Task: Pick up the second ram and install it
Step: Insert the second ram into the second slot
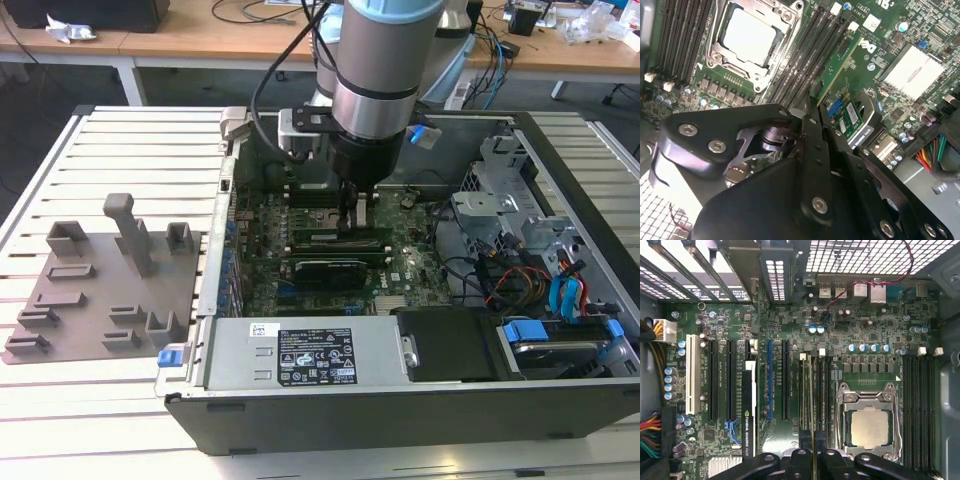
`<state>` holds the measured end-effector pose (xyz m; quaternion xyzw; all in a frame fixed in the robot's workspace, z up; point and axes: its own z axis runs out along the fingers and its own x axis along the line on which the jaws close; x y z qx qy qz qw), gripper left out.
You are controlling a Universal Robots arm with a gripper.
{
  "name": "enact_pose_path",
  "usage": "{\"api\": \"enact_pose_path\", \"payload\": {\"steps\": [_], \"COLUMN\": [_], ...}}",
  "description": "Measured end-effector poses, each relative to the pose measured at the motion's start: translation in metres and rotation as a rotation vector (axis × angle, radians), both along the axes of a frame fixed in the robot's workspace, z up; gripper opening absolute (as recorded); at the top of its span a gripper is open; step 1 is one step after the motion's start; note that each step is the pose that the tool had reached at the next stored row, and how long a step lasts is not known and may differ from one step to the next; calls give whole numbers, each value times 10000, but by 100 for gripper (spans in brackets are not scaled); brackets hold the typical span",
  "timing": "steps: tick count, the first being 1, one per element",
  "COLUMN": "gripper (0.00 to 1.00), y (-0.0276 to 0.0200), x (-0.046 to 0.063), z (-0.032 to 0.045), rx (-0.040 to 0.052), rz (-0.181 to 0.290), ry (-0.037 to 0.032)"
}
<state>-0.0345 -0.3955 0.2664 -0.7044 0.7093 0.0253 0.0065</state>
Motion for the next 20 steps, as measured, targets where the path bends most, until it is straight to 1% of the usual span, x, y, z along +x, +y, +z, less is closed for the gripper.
{"api": "enact_pose_path", "payload": {"steps": [11,13,14,18,19,20], "gripper": [13,13,13,13,13,13], "y": [17,57,69,79,102,111], "x": [-1,-1,-1,-2,-1,-1], "z": [-189,-214,-227,-273,-298,-304], "rx": [6,14,16,14,14,15], "rz": [-1,0,0,-4,-54,-148], "ry": [0,0,-1,0,0,-1]}}
